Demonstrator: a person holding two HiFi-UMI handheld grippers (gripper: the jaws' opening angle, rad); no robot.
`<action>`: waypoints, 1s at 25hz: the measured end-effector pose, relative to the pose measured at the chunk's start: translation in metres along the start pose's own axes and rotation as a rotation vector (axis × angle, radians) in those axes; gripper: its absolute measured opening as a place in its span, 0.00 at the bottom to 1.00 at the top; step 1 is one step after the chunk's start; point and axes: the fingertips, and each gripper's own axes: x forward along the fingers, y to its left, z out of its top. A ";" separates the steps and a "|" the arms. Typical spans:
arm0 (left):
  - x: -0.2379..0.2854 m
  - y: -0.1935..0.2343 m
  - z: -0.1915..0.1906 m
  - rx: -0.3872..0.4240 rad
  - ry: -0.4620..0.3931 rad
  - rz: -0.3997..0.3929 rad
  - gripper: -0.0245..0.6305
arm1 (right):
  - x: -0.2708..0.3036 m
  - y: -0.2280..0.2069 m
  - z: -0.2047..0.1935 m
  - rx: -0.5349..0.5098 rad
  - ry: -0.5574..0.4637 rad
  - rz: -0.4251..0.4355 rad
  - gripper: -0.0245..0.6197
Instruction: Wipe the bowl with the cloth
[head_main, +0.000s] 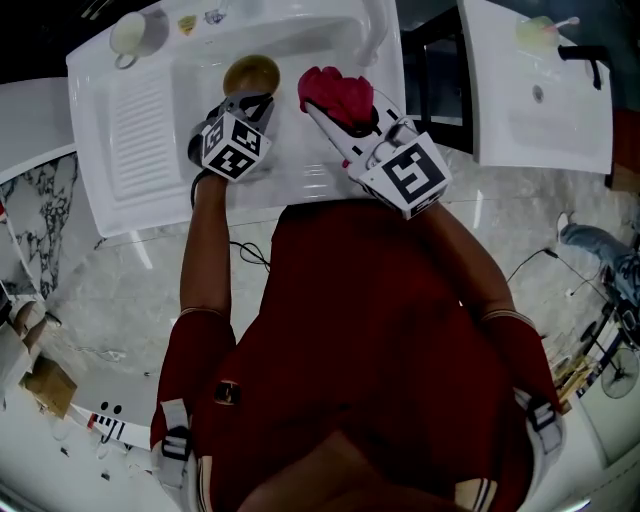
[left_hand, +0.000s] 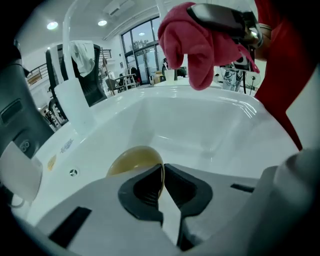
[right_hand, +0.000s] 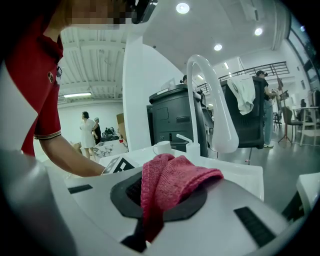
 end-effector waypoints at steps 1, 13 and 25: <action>0.004 0.000 -0.002 0.006 0.012 -0.004 0.07 | 0.000 -0.001 -0.001 0.003 0.002 -0.003 0.08; 0.041 -0.006 -0.024 0.012 0.075 -0.044 0.07 | -0.005 -0.014 -0.008 0.038 0.019 -0.061 0.08; 0.053 -0.018 -0.031 0.016 0.106 -0.104 0.07 | -0.002 -0.010 -0.009 0.032 0.029 -0.053 0.08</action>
